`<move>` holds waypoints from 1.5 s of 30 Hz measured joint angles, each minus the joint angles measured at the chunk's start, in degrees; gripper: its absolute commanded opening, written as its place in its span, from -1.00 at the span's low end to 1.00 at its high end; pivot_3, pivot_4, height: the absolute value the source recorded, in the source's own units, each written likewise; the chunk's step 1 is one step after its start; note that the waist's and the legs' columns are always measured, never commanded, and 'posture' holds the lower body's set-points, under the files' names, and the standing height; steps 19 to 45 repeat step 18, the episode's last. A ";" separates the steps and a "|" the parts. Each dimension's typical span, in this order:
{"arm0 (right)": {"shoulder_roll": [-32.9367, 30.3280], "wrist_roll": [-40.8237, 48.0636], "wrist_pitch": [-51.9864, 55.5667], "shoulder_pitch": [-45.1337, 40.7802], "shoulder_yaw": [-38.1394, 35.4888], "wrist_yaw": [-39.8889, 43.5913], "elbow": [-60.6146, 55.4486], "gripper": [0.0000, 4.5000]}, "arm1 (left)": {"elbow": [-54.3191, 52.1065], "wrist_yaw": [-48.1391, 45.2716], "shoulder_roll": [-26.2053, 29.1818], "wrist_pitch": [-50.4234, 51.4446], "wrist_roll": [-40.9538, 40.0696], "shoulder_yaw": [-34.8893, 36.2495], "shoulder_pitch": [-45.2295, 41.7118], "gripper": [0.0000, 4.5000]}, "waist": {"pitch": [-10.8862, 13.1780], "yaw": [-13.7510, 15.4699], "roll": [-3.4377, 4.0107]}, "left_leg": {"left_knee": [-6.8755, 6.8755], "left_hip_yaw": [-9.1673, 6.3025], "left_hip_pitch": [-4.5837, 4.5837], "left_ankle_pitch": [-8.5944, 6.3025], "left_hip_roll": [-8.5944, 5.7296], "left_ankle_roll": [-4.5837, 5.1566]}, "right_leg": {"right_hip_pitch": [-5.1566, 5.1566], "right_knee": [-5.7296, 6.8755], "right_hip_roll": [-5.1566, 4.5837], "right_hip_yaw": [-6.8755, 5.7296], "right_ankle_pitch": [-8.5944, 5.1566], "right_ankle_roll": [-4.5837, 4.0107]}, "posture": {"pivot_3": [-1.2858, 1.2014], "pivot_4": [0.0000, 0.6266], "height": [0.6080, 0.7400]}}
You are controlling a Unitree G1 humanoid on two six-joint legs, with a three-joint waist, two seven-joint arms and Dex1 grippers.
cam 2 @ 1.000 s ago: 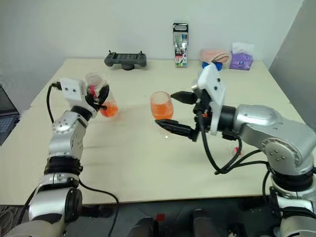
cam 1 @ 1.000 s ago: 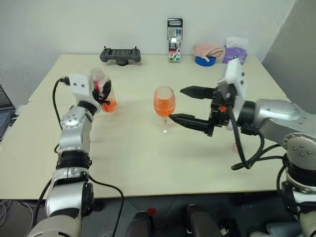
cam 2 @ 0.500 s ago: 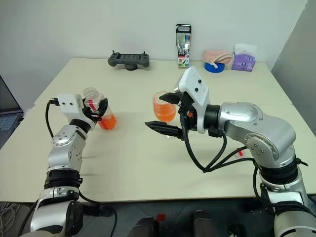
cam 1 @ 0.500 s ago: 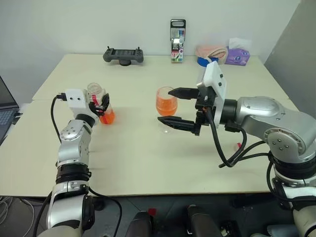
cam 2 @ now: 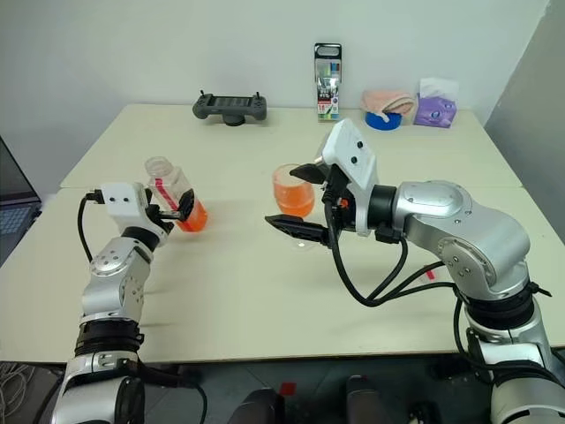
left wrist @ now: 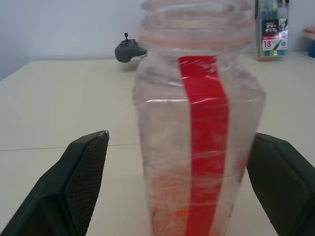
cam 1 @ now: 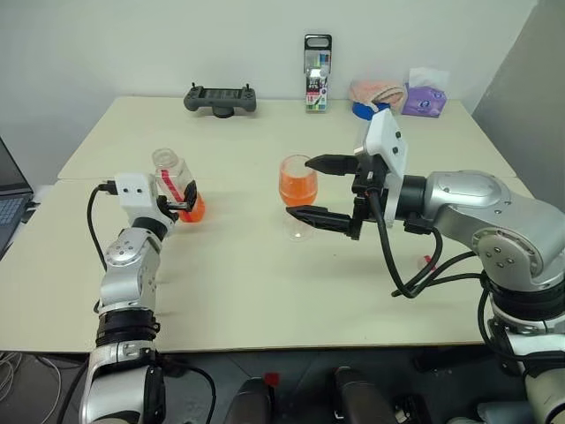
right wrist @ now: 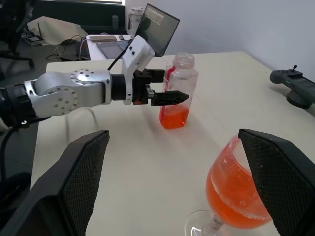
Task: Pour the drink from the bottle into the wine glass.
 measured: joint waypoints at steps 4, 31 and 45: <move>-3.03 -1.28 -1.31 0.22 -0.30 2.41 2.19 1.00 | -10.08 -6.64 5.14 5.67 -4.55 0.61 5.52 0.98 | 0.01 -0.14 0.01 | -0.04 0.00 0.00 0.00 0.03 0.00 | -0.03 -0.01 0.02 -0.02 -0.05 -0.06 | 0.03 -0.52 1.00; -12.34 0.75 -3.21 7.67 -12.26 11.34 7.39 1.00 | -24.67 -30.44 29.02 33.59 -29.79 8.88 1.72 0.98 | 0.04 0.09 0.03 | -0.08 0.08 -0.17 -0.01 0.03 0.02 | 0.12 -0.65 -0.04 0.02 -0.26 0.19 | 0.03 -0.52 1.00; -12.34 0.75 -3.21 7.67 -12.26 11.34 7.39 1.00 | -24.67 -30.44 29.02 33.59 -29.79 8.88 1.72 0.98 | 0.04 0.09 0.03 | -0.08 0.08 -0.17 -0.01 0.03 0.02 | 0.12 -0.65 -0.04 0.02 -0.26 0.19 | 0.03 -0.52 1.00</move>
